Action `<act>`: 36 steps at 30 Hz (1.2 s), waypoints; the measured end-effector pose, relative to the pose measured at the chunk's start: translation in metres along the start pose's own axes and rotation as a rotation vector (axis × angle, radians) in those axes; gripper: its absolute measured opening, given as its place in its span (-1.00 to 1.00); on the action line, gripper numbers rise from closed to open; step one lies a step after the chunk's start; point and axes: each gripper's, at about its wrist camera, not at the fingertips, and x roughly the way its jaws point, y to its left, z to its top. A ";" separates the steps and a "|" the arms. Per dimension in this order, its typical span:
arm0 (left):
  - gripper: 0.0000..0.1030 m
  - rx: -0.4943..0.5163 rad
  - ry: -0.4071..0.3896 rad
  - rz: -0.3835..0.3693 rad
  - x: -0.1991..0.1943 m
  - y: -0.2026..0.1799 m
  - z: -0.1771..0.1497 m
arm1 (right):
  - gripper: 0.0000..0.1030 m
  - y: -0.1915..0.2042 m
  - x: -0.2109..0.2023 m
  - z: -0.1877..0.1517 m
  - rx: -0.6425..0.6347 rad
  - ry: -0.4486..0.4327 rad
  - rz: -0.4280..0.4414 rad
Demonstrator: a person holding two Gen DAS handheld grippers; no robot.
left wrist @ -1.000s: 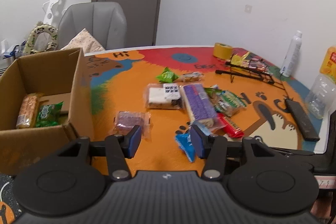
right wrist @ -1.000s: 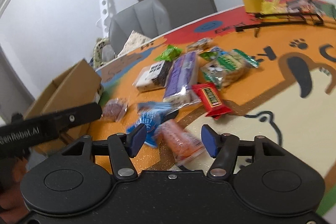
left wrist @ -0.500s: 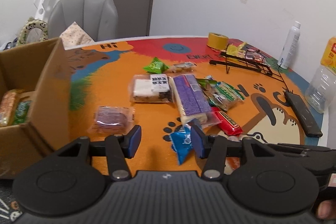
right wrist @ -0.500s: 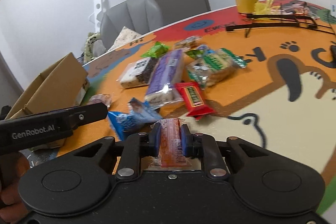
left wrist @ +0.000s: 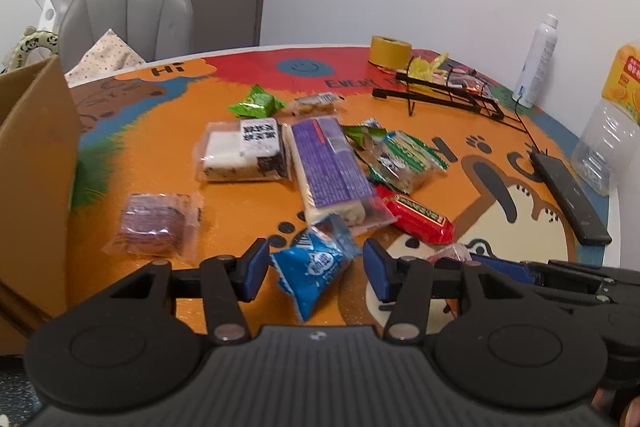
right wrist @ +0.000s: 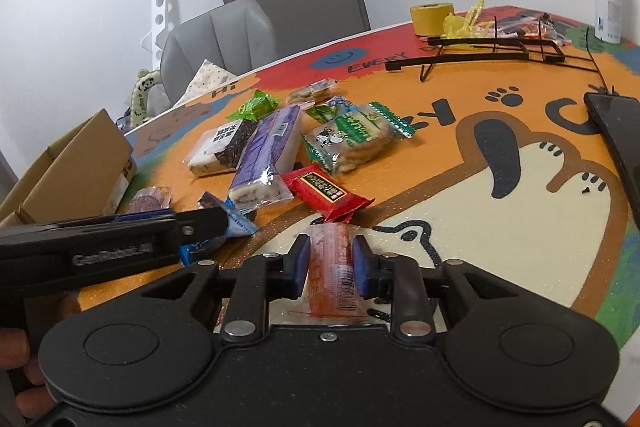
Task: Organize snacks
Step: 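Grasp the blue packet with left gripper while right grasps orange stick snack, then carry the blue packet and orange stick snack over the cardboard box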
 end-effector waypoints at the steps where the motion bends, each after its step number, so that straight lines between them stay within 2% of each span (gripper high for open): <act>1: -0.01 0.002 0.006 0.001 0.003 0.000 -0.001 | -0.48 0.001 0.000 0.000 -0.012 -0.002 -0.005; 3: -0.02 -0.005 0.021 0.001 0.007 0.001 -0.003 | -0.48 0.002 -0.001 0.000 -0.019 -0.004 -0.009; 5: -0.31 0.000 0.012 0.010 0.007 0.001 -0.005 | -0.47 0.004 -0.001 -0.001 -0.030 -0.008 -0.014; 8: -0.42 -0.019 0.020 -0.007 0.004 0.005 -0.004 | -0.53 0.006 -0.001 -0.002 -0.035 -0.014 -0.023; 10: -0.43 -0.020 0.011 0.001 -0.001 0.005 -0.003 | -0.61 0.007 -0.002 -0.003 -0.028 -0.014 -0.024; 14: -0.44 -0.011 -0.014 -0.002 -0.015 0.004 -0.005 | -0.65 0.007 -0.004 -0.003 0.015 -0.003 0.003; 36: -0.44 -0.055 -0.161 0.009 -0.093 0.031 0.004 | -0.66 0.052 -0.039 0.016 -0.017 -0.079 0.051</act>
